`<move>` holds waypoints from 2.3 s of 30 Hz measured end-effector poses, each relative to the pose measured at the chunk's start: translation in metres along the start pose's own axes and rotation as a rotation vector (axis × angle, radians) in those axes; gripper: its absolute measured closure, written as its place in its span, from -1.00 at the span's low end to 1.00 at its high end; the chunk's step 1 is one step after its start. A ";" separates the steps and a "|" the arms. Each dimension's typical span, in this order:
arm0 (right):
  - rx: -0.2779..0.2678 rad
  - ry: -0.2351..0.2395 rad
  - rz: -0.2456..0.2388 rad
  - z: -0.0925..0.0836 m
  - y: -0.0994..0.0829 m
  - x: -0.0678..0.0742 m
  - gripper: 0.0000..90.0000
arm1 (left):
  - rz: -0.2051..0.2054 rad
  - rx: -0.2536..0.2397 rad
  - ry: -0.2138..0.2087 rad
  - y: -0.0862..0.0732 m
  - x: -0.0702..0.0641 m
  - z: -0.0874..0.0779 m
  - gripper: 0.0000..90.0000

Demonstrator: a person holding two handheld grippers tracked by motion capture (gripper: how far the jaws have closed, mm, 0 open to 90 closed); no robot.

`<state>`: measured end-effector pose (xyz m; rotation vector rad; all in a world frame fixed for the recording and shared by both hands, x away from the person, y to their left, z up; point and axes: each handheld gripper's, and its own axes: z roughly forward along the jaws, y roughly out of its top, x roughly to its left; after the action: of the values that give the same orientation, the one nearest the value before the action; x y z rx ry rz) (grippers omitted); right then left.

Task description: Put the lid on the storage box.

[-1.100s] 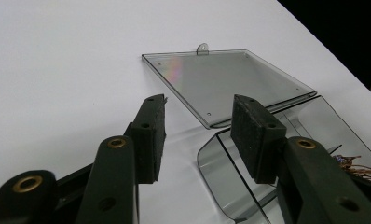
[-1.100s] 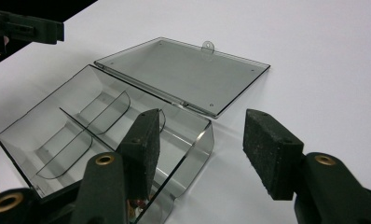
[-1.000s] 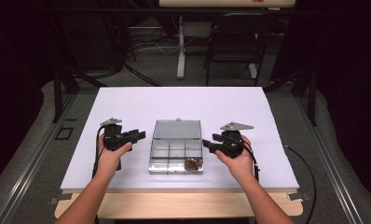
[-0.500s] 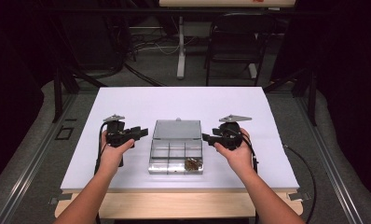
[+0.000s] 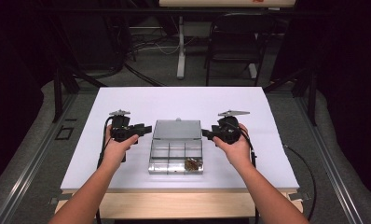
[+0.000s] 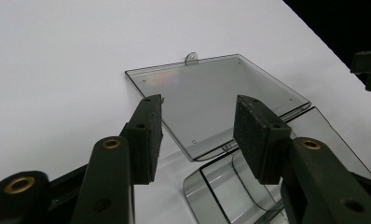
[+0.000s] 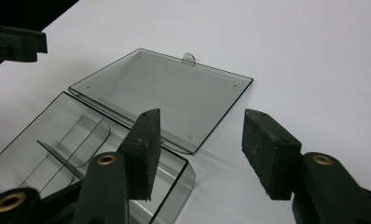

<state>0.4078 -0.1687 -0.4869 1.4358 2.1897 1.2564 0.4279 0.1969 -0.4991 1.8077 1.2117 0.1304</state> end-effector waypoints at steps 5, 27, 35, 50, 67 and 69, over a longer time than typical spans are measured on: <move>0.025 0.006 0.022 0.011 0.001 -0.002 0.04 | -0.009 0.019 -0.004 0.003 -0.001 0.009 0.15; 0.089 -0.035 0.053 0.044 0.011 -0.013 0.13 | -0.052 0.064 0.034 0.003 0.012 0.030 0.13; 0.103 -0.035 0.075 0.053 0.010 -0.015 0.12 | -0.077 0.080 0.033 0.002 0.015 0.038 0.13; 0.135 -0.029 0.120 0.067 0.010 -0.016 0.09 | -0.088 0.109 0.025 0.000 0.013 0.050 0.10; 0.163 -0.014 0.136 0.078 0.009 -0.015 0.06 | -0.092 0.136 0.012 0.000 0.012 0.058 0.09; 0.163 -0.010 0.146 0.079 0.009 -0.015 0.05 | -0.096 0.138 0.011 0.000 0.011 0.059 0.09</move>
<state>0.4679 -0.1381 -0.5311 1.6879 2.2622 1.1330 0.4652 0.1684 -0.5364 1.8650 1.3404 0.0015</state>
